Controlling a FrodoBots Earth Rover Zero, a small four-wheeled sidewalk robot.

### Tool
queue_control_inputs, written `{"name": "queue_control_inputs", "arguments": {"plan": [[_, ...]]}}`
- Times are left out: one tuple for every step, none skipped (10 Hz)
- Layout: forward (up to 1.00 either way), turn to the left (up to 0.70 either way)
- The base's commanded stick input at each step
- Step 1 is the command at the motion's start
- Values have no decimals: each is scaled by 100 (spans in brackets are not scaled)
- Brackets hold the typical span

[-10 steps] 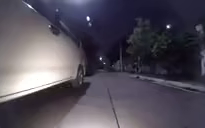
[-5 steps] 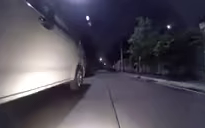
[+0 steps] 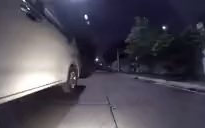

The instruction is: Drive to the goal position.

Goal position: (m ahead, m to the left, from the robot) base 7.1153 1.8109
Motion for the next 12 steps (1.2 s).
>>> {"name": "queue_control_inputs", "arguments": {"plan": [[50,0],[50,0],[50,0],[50,0],[50,0],[50,0],[50,0],[50,0],[50,0],[50,0],[50,0],[50,0]]}}
